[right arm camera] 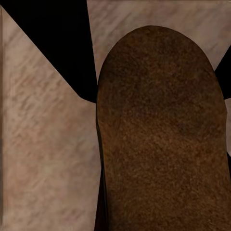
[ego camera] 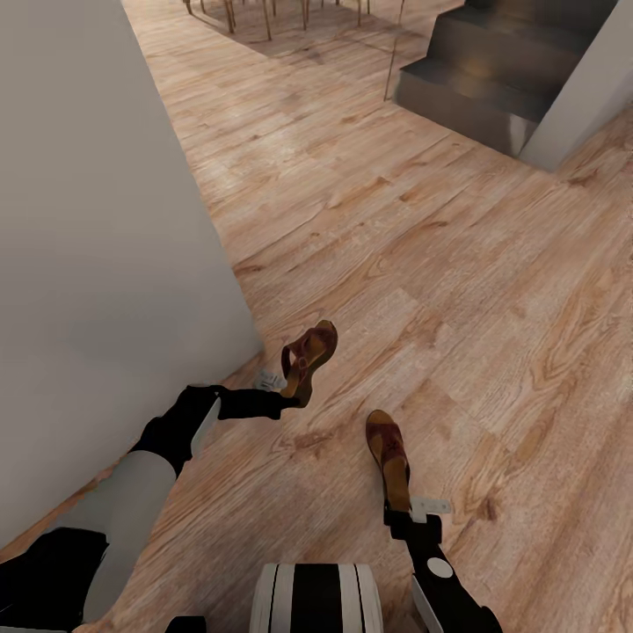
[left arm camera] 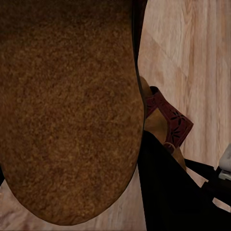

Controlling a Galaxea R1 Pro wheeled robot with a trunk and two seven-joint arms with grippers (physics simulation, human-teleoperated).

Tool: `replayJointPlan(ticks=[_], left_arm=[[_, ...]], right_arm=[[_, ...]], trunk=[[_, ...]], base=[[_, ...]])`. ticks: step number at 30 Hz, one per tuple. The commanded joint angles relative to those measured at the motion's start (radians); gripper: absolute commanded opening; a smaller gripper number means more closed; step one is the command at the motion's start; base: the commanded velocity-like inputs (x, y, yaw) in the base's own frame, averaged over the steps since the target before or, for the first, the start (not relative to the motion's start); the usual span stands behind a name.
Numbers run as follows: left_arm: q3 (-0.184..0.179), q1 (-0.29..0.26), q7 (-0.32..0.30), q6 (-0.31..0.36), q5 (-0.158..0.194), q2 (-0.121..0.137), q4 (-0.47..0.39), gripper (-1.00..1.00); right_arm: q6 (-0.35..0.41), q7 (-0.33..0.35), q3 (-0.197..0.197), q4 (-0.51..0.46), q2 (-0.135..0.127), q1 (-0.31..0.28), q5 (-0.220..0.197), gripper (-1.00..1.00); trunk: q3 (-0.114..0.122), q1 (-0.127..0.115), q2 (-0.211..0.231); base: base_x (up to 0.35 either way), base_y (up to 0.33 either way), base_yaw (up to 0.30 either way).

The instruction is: Pick up the two gym shoes and the two sandals from the corridor floor and place them onto the hallstand (shoe rack) in the corridor, making sure they are on the rack and not on the floor. Arrange them so the two gym shoes are next to each other and the two sandals are next to each other.

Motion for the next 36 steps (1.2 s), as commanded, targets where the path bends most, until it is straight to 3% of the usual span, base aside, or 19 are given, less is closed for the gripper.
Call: replayJointPlan(ticks=[1, 6, 12, 17, 24, 31, 33, 36], left_arm=[[-0.001, 0.000, -0.003, 0.005, -0.002, 0.001, -0.001, -1.00], [0.001, 0.000, -0.002, 0.006, -0.002, 0.002, -0.001, -1.00], [0.002, 0.004, 0.000, 0.001, -0.007, 0.031, 0.007, -1.00], [0.002, 0.042, 0.007, -0.007, -0.009, 0.057, 0.006, -1.00], [0.003, 0.108, 0.033, -0.019, -0.009, 0.100, 0.012, -1.00], [0.006, 0.195, 0.117, -0.160, -0.009, 0.109, 0.017, -1.00], [0.016, 0.218, 0.150, -0.183, -0.009, 0.110, 0.017, -1.00], [0.062, 0.263, 0.214, -0.210, -0.008, 0.109, 0.017, -1.00]], right_arm=[[-0.002, -0.002, -0.005, 0.001, 0.001, 0.000, 0.005, -1.00], [-0.002, -0.002, -0.005, 0.001, 0.001, 0.000, 0.005, -1.00], [-0.003, -0.003, -0.005, 0.001, 0.001, 0.000, 0.005, -1.00], [-0.004, -0.003, -0.006, 0.001, -0.008, 0.000, 0.005, -1.00], [-0.004, -0.001, -0.006, -0.001, -0.054, 0.000, 0.005, -1.00], [-0.004, 0.000, -0.004, 0.002, -0.108, 0.000, 0.006, -1.00], [-0.004, 0.000, -0.004, 0.005, -0.119, 0.000, 0.007, -1.00], [-0.007, -0.002, -0.004, 0.039, -0.130, 0.002, 0.006, -1.00]], trunk=[[0.003, -0.001, 0.000], [0.023, -0.003, 0.001], [0.047, -0.005, 0.003], [0.071, -0.008, 0.004], [0.106, -0.011, 0.005], [0.141, -0.014, 0.007], [0.151, -0.015, 0.008], [0.166, -0.016, 0.008]], base=[[0.000, 0.000, 0.000], [0.000, 0.000, 0.000], [0.000, 0.000, -0.016], [0.000, 0.000, -0.158], [0.000, 0.000, -0.213], [0.000, 0.000, -0.221], [0.000, 0.000, -0.222], [0.000, 0.000, -0.221]])
